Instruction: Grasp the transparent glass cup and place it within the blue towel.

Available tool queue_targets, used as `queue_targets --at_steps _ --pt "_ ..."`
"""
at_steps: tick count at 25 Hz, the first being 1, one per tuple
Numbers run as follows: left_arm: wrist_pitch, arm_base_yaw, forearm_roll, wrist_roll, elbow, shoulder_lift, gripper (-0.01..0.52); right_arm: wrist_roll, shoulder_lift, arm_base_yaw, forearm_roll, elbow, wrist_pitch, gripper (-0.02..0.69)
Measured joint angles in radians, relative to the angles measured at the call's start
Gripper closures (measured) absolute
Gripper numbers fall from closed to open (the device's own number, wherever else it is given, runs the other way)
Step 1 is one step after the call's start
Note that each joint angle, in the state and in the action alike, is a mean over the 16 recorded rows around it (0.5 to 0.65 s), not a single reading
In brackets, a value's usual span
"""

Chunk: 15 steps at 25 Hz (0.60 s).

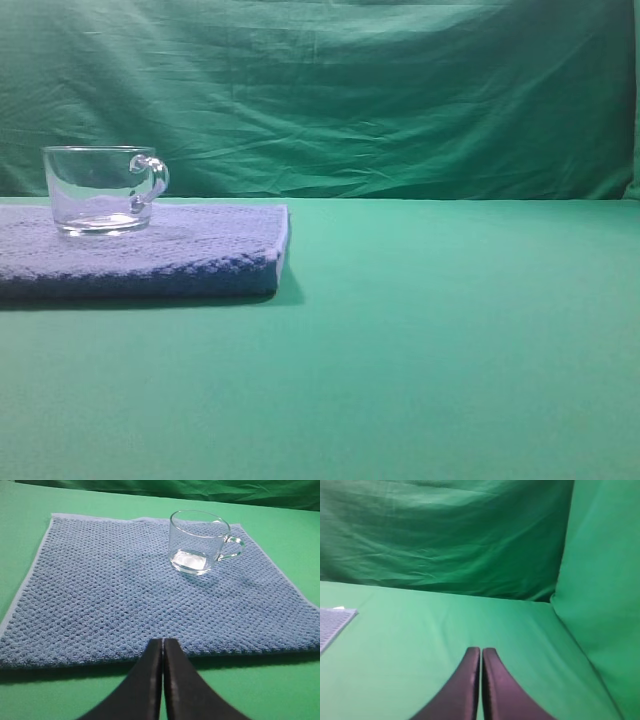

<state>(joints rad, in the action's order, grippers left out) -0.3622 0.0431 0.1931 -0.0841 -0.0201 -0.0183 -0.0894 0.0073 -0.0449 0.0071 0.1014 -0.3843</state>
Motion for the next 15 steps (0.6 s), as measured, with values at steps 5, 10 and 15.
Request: queue_targets --at_steps 5,10,15 --pt "0.0 0.0 0.0 -0.001 0.0 0.0 0.514 -0.001 -0.016 0.004 0.002 -0.081 0.004 0.665" --pt "0.0 0.0 0.0 -0.001 0.0 0.0 0.514 -0.001 -0.017 0.005 0.004 -0.119 0.004 0.665" --pt "0.0 0.0 0.0 -0.001 0.0 0.0 0.514 -0.003 -0.017 0.006 0.006 -0.128 0.004 0.665"
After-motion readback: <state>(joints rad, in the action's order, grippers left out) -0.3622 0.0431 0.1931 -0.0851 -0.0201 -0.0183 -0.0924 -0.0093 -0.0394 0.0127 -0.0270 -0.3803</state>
